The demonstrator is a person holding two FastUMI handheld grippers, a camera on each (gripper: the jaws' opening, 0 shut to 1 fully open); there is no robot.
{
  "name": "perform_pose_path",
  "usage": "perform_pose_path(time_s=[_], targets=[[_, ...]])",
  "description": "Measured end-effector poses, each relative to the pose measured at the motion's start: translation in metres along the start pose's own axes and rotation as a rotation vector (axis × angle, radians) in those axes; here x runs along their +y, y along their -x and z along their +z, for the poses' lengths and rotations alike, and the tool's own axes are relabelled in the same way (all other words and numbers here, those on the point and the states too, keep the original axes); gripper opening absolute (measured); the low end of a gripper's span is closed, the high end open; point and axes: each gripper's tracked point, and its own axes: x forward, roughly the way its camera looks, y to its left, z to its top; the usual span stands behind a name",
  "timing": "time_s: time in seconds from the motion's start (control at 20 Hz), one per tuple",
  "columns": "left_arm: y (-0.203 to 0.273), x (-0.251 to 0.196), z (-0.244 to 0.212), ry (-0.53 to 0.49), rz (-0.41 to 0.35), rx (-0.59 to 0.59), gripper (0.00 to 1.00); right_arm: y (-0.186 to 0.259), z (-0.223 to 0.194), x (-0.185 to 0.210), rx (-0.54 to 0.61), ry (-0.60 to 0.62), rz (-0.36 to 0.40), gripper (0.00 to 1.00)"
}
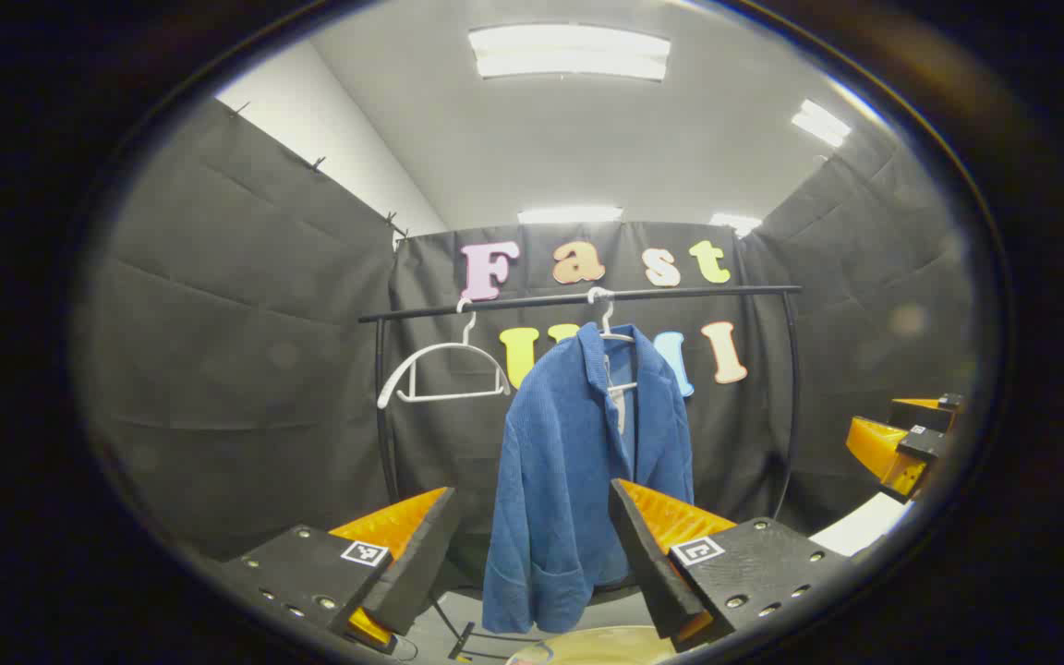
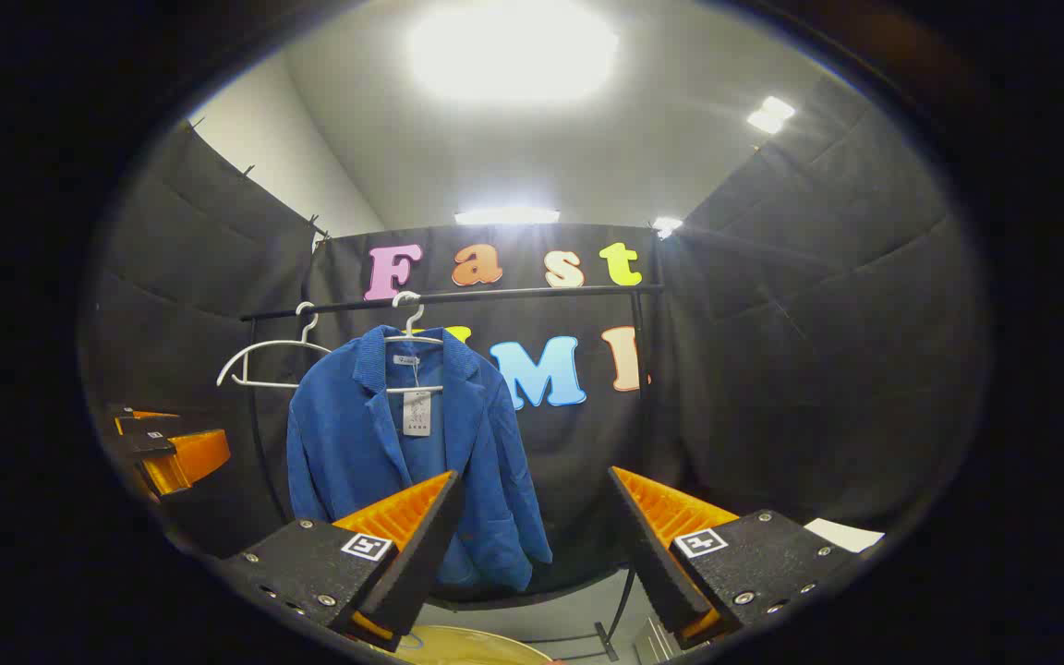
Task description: Grasp the clothes on the hanger with both hands and then place them into the laundry hamper below.
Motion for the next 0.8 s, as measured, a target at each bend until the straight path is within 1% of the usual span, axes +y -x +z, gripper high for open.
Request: perform_pose_path(time_s=[0.1, 0.25, 0.3, 0.55, 0.6, 0.8], targets=[[0.002, 0.002, 0.0, 0.003, 0.006, -0.003, 0.93, 0.001, -0.001, -0.001, 0.002, 0.003, 0.004, 0.95], [0.003, 0.007, -0.001, 0.007, 0.015, 0.0, 0.94, 0.004, -0.003, 0.002, 0.006, 0.005, 0.013, 0.95], [0.004, 0.008, -0.003, 0.009, 0.017, 0.001, 0.93, 0.005, -0.004, 0.004, 0.008, 0.008, 0.018, 0.95], [0.003, 0.01, -0.004, 0.005, 0.021, 0.005, 0.93, 0.005, -0.005, 0.008, 0.011, 0.019, 0.031, 0.94], [0.003, 0.01, -0.003, 0.006, 0.021, 0.003, 0.95, 0.004, -0.006, 0.009, 0.012, 0.022, 0.032, 0.94], [0.004, 0.012, -0.005, 0.007, 0.026, 0.003, 0.93, 0.003, -0.007, 0.011, 0.013, 0.023, 0.033, 0.95]])
